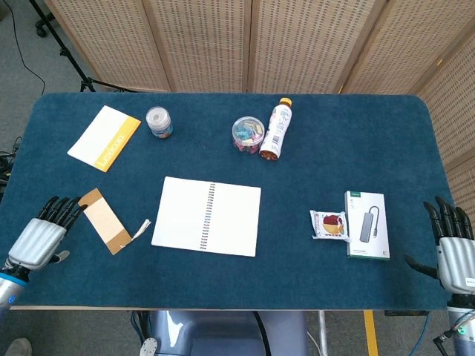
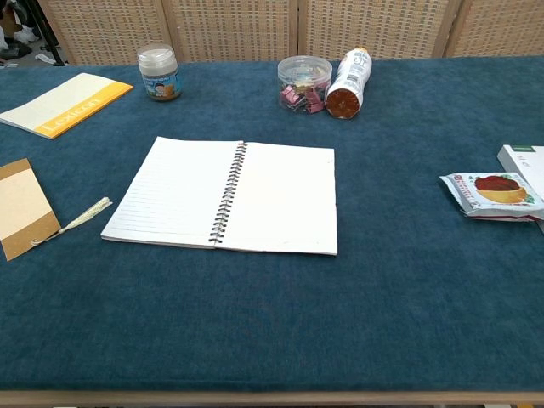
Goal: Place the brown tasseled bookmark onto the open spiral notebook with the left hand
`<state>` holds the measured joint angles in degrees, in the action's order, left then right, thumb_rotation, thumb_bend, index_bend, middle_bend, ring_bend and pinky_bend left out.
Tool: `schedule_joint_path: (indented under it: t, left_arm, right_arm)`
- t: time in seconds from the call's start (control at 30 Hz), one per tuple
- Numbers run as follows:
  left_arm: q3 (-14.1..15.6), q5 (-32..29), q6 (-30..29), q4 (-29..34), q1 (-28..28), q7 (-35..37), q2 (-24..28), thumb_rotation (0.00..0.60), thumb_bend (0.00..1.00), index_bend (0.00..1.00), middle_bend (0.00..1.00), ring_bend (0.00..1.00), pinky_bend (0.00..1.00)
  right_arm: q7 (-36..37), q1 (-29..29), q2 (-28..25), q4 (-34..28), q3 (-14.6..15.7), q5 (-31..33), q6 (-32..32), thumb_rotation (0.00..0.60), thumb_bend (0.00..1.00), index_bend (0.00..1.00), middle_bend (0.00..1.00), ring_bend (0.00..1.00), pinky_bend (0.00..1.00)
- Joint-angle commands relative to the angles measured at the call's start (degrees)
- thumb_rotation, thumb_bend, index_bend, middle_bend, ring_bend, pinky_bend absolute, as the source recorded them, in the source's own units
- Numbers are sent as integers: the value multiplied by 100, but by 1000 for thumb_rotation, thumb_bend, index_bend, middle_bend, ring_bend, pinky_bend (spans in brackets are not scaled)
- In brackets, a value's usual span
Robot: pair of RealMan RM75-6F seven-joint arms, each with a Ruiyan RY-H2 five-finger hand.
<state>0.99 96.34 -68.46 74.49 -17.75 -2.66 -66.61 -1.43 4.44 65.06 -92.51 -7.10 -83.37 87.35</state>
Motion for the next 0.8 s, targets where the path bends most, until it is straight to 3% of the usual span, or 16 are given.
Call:
schedule_joint_path:
  t: [0.03, 0.13, 0.33, 0.8]
  left_arm:
    - [134, 94, 1158, -696, -812, 584, -237, 600, 19, 98, 0, 0, 0]
    - [180, 69, 1319, -943, -952, 872, -463, 600, 46, 139, 0, 0, 0]
    - [232, 53, 1463, -1270, -1142, 1160, -708, 600, 203, 161, 0, 0, 0]
    - [397, 43, 1634, -1417, -1400, 1249, -875, 600, 206, 172, 0, 0, 0]
  right_arm:
    - [-254, 61, 145, 91, -38, 148, -102, 600, 0, 0, 0, 0, 0]
    - [-327, 57, 165, 99, -67, 234, -107, 600, 0, 0, 0, 0, 0]
    - [-354, 64, 178, 152, -114, 399, -181, 600, 0, 0, 0, 0, 0]
    - [-363, 84, 183, 172, -151, 518, -255, 600, 0, 0, 0, 0, 0]
